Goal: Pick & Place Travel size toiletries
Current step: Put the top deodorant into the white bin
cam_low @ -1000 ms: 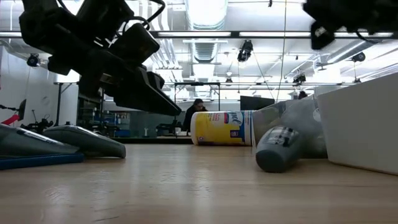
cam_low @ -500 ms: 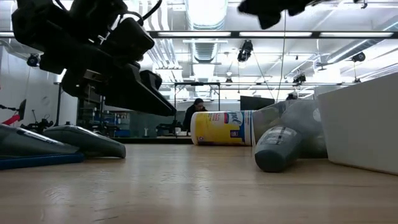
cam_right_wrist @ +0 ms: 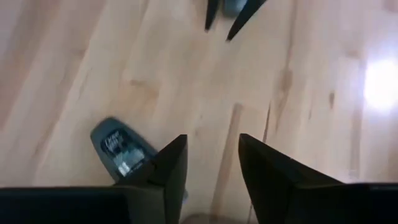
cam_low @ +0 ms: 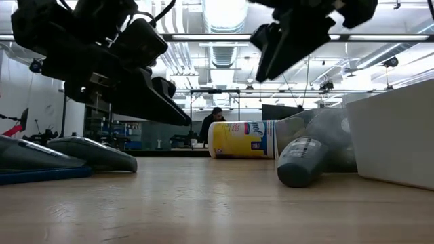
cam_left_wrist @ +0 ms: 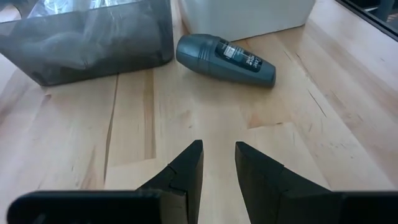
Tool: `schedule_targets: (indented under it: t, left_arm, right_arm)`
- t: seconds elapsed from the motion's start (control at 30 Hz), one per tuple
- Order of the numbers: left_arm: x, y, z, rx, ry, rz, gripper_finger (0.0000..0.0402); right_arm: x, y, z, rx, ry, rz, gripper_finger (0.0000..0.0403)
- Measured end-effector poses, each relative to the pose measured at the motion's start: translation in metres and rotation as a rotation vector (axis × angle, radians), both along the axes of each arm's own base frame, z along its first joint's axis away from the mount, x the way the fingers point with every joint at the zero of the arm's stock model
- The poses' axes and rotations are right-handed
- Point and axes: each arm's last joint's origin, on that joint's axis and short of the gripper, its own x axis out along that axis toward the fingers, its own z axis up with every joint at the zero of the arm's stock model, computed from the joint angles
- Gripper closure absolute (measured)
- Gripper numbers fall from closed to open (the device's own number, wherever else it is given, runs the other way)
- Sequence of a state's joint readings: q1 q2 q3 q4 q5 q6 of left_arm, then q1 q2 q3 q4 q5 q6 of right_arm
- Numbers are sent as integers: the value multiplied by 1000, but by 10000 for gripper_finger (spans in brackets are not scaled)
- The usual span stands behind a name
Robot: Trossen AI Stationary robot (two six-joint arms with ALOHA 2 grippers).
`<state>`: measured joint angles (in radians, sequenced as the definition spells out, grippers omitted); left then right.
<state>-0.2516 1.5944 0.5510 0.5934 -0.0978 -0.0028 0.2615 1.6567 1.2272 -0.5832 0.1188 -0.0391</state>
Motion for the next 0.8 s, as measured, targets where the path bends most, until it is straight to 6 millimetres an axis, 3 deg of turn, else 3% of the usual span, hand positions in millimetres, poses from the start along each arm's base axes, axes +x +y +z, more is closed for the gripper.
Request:
schedule_targets:
  t: [0.27, 0.6, 0.8]
  left_arm:
    - [0, 0, 1, -23, -4, 11, 302]
    - [0, 0, 1, -24, -8, 12, 302]
    - [1, 0, 1, -25, -9, 11, 302]
  right_arm:
    - [19, 8, -16, 0, 156, 93, 207]
    - [26, 11, -36, 7, 269, 141, 157]
    - [25, 12, -36, 20, 274, 147, 129]
